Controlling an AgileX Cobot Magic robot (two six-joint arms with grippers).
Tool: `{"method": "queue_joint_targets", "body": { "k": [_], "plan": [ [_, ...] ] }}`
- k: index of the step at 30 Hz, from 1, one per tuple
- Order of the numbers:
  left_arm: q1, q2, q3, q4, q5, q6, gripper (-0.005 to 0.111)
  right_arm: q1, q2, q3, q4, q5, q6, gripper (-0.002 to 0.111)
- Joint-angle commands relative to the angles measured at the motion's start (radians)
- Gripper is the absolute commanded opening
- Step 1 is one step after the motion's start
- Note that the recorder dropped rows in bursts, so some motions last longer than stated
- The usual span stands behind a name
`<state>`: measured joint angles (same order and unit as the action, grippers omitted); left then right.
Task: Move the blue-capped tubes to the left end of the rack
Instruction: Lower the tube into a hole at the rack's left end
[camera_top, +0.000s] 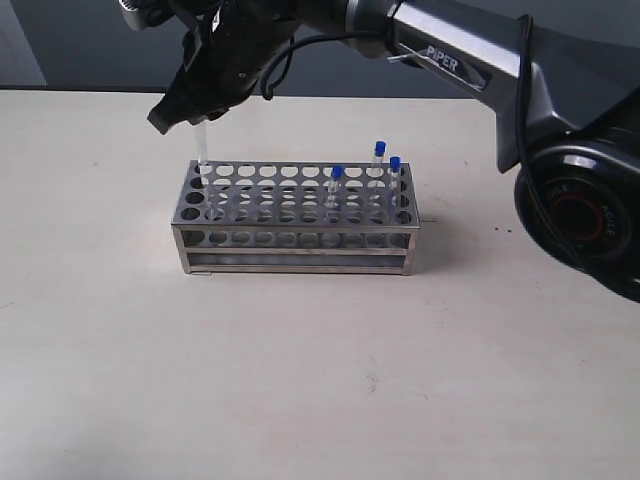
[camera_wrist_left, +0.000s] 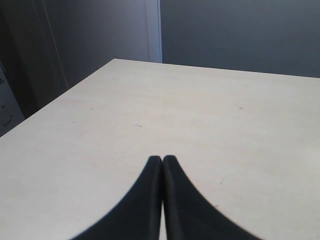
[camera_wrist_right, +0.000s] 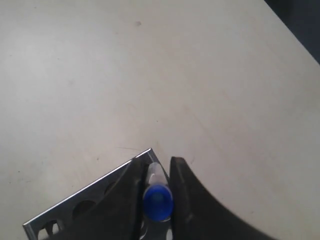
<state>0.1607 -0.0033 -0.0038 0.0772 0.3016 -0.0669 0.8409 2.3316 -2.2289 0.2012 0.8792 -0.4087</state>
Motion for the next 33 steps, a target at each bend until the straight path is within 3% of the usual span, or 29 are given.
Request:
{"method": "queue_joint_targets", "body": {
  "k": [1,33],
  "plan": [
    [-0.005,0.003,0.004,-0.005,-0.012,-0.002,0.000,-0.003,0.013,-0.001,-0.010,0.005,0.003,-0.001],
    [-0.005,0.003,0.004,-0.005,-0.012,-0.002,0.000,-0.003,-0.006,-0.001,0.007,0.113,0.050,-0.001]
  ]
}}
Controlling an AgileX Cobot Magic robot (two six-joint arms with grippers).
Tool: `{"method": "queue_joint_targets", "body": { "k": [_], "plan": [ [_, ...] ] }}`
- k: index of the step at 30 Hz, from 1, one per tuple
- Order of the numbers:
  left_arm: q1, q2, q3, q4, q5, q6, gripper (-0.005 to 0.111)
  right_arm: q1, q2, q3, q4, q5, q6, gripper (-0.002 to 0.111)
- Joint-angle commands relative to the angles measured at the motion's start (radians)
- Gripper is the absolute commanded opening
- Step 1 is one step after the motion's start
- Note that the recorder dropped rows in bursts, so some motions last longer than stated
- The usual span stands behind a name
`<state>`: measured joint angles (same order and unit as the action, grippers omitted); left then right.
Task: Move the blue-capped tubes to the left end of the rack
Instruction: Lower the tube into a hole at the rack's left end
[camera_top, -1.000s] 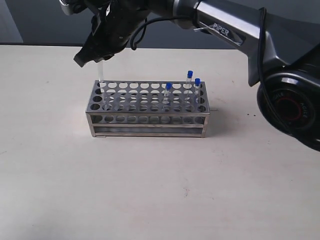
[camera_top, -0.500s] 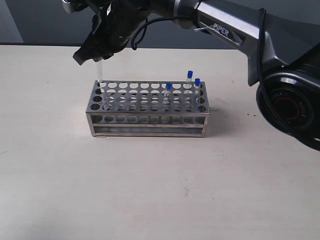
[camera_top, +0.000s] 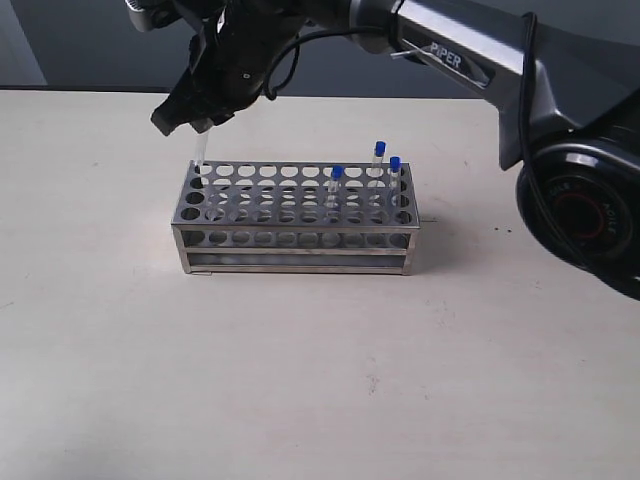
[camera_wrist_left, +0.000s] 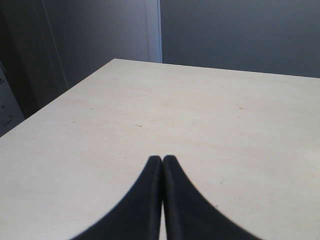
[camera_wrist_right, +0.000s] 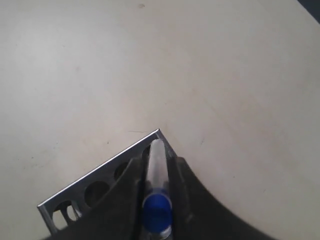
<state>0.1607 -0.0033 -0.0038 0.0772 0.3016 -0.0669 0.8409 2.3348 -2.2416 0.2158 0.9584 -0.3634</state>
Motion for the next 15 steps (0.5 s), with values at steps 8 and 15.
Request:
{"method": "queue_joint_targets", "body": {
  "k": [8,15],
  "plan": [
    [-0.005,0.003,0.004,-0.005,-0.012,-0.002,0.000,-0.003,0.001,0.012,-0.007,-0.021,0.005,-0.001],
    [-0.005,0.003,0.004,-0.005,-0.012,-0.002,0.000,-0.003,0.034,0.012,0.002,-0.005,0.005,-0.001]
  ]
}}
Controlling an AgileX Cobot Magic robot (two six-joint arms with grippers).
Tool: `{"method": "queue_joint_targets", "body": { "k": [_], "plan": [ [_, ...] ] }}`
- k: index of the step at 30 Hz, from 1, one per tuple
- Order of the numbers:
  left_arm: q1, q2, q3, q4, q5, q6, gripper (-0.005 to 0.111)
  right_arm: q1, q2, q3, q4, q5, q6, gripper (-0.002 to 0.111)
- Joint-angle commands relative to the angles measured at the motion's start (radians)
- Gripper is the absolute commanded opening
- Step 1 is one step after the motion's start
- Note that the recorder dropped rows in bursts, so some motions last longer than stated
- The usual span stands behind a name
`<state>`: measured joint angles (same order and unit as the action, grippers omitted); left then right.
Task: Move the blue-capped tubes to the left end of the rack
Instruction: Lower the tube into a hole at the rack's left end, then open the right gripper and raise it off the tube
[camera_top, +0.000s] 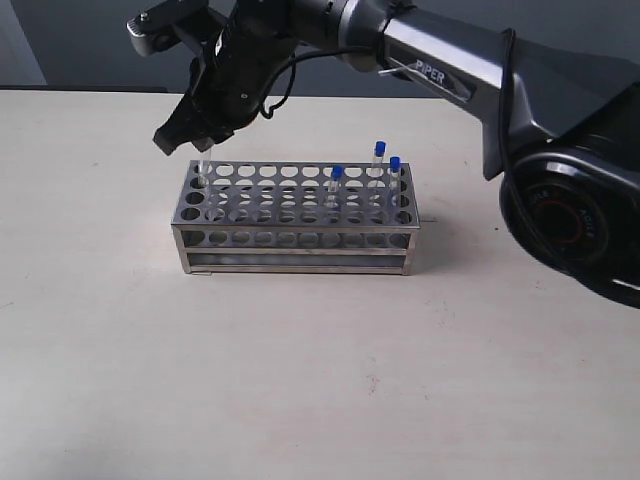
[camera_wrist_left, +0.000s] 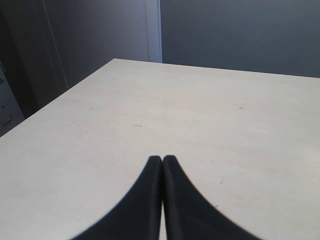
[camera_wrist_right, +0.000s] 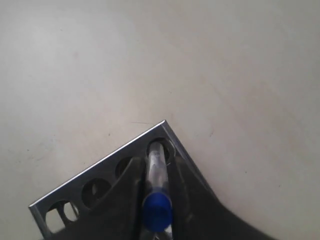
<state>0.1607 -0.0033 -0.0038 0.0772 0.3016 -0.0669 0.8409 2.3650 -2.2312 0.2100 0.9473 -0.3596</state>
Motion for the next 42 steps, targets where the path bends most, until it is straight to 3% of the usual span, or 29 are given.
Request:
{"method": "queue_joint_targets", "body": {
  "k": [1,42],
  "plan": [
    [-0.005,0.003,0.004,-0.005,-0.012,-0.002,0.000,-0.003,0.005,0.001,0.012,0.001,0.001,-0.001],
    [-0.005,0.003,0.004,-0.005,-0.012,-0.002,0.000,0.020,0.050,0.001,0.154,-0.148,-0.077,-0.001]
  ]
}}
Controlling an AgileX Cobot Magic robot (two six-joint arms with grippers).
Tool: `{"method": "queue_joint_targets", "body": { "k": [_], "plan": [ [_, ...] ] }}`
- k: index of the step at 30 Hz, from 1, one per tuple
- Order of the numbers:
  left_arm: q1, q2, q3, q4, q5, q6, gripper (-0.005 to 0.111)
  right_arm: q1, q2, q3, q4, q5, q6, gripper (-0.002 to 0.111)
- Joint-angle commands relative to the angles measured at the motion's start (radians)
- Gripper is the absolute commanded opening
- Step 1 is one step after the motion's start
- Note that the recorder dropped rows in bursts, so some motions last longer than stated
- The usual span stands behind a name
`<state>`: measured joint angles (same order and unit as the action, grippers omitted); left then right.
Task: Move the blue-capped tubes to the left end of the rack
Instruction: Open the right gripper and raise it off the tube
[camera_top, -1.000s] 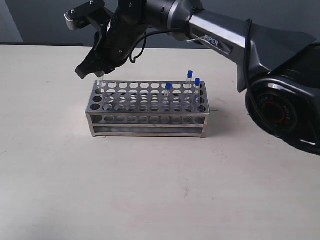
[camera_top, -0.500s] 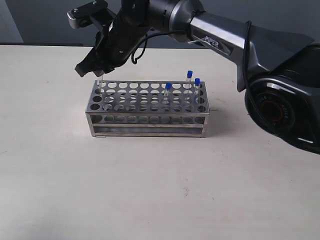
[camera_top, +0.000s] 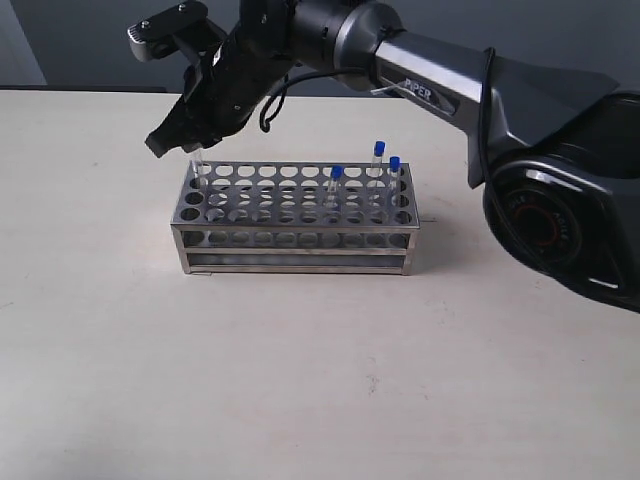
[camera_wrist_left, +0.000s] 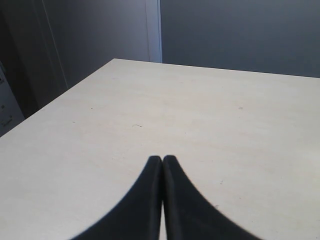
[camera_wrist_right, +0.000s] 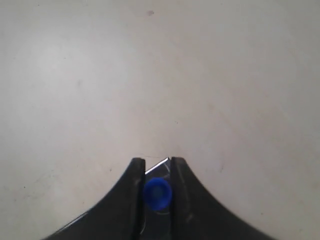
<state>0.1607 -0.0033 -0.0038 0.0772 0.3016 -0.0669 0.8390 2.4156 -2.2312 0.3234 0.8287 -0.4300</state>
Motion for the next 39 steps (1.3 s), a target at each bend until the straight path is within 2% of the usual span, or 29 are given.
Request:
{"method": "queue_joint_targets", "body": {
  "k": [1,13,22,24,28,30,39],
  "plan": [
    [-0.005,0.003,0.004,-0.005,-0.012,-0.002,0.000,0.027,0.000,0.001,0.042,-0.035,-0.006,-0.001],
    [-0.005,0.003,0.004,-0.005,-0.012,-0.002,0.000,0.029,0.024,0.001,0.012,-0.020,0.004,-0.001],
    [-0.005,0.003,0.004,-0.005,-0.012,-0.002,0.000,0.029,0.024,0.001,-0.103,-0.004,0.092,0.000],
    [-0.005,0.003,0.004,-0.005,-0.012,-0.002,0.000,0.029,0.024,0.001,-0.103,0.001,0.092,0.006],
    [-0.005,0.003,0.004,-0.005,-0.012,-0.002,0.000,0.029,0.020,0.001,-0.082,0.010,0.095,0.032],
    [-0.005,0.003,0.004,-0.005,-0.012,-0.002,0.000,0.029,0.018,0.001,-0.075,0.018,0.105,0.040],
    [-0.005,0.003,0.004,-0.005,-0.012,-0.002,0.000,0.029,-0.039,0.001,-0.084,0.077,0.118,0.040]
  ]
}}
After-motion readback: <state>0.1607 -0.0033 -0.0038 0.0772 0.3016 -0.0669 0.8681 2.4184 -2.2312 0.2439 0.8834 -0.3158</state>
